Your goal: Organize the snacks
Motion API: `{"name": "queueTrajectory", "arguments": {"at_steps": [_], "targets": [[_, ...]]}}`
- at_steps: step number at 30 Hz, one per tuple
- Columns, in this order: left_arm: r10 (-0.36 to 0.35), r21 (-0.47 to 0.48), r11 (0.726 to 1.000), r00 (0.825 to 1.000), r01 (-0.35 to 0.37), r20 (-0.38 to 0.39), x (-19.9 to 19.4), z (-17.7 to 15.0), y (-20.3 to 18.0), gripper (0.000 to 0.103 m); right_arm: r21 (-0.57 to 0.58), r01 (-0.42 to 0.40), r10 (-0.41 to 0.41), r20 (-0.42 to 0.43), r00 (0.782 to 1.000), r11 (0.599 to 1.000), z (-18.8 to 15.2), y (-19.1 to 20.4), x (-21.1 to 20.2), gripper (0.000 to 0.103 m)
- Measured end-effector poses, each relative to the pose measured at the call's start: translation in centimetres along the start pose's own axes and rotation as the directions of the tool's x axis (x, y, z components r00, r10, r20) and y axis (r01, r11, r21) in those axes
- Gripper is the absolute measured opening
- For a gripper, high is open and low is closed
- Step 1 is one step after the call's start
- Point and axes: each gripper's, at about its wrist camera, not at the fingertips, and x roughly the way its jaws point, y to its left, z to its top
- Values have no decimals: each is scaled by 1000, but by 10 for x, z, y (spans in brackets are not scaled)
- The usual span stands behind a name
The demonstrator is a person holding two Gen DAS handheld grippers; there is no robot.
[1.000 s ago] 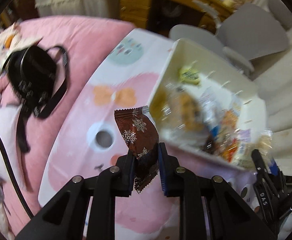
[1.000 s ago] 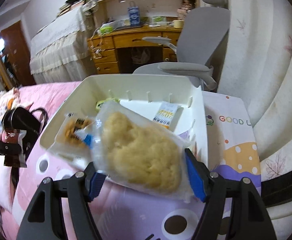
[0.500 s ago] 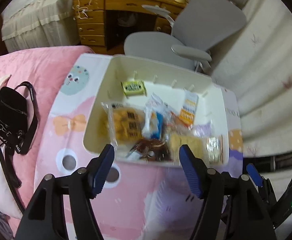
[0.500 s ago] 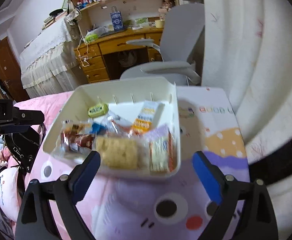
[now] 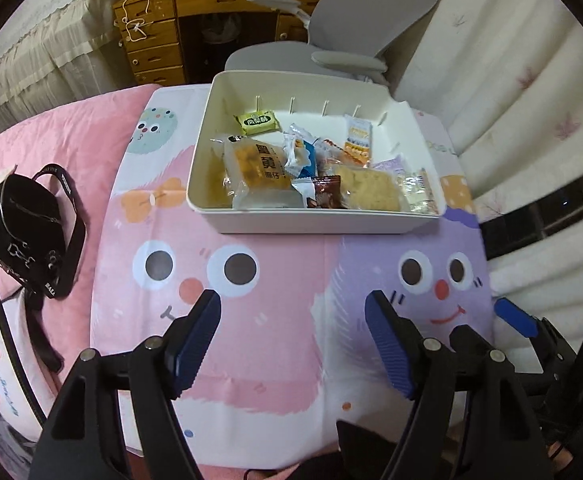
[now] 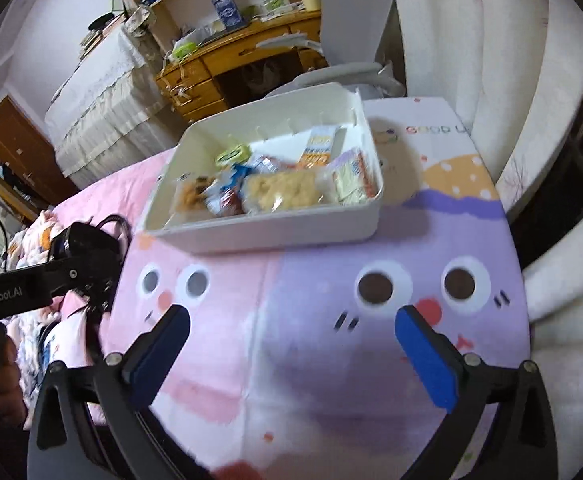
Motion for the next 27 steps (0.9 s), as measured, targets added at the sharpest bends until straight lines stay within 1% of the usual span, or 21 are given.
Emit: {"name": "queueTrajectory", "arguments": {"at_steps": [4, 6, 8, 11, 12, 14, 16, 18, 21, 24, 25, 27], "targets": [[-24, 22, 999, 999, 23, 45, -22, -15, 14, 75, -22, -1, 1, -27, 1000, 1000, -5, 15, -13, 103], [-20, 16, 1000, 999, 19, 48, -31, -20, 22, 76, -37, 3, -4, -32, 999, 999, -5, 26, -19, 103], [-41, 11, 999, 997, 41, 61, -44, -28, 31, 76, -53, 14, -16, -35, 999, 999, -5, 36, -29, 103], [-31, 7, 1000, 995, 30, 94, -63, -36, 42, 82, -62, 4, -6, -23, 1000, 998, -6, 51, -49, 103], [-33, 11, 999, 994, 32, 101, -70, -37, 44, 83, -64, 11, -12, -21, 1000, 998, -6, 59, -57, 103], [-50, 25, 999, 992, 47, 116, -81, -39, 49, 84, -56, 21, -22, -14, 1000, 998, -10, 70, -69, 103], [-62, 33, 998, 990, 58, 130, -94, -42, 53, 88, -49, 24, -24, -8, 1000, 999, -14, 80, -76, 103], [-43, 42, 998, 989, 38, 144, -103, -45, 54, 90, -53, 20, -20, -6, 1000, 998, -21, 93, -83, 103], [-24, 84, 996, 985, 9, 171, -113, -53, 48, 94, -54, 21, -21, -1, 1000, 998, -33, 109, -91, 103], [-16, 112, 994, 982, -5, 186, -120, -61, 41, 94, -51, -7, 5, -29, 1000, 999, -44, 116, -96, 103], [-17, 120, 993, 981, -6, 191, -121, -63, 39, 95, -47, 1, -2, -28, 1000, 999, -47, 117, -99, 103], [-12, 126, 992, 980, -13, 199, -124, -68, 35, 100, -20, 26, -26, 0, 1000, 999, -54, 118, -108, 103]]}}
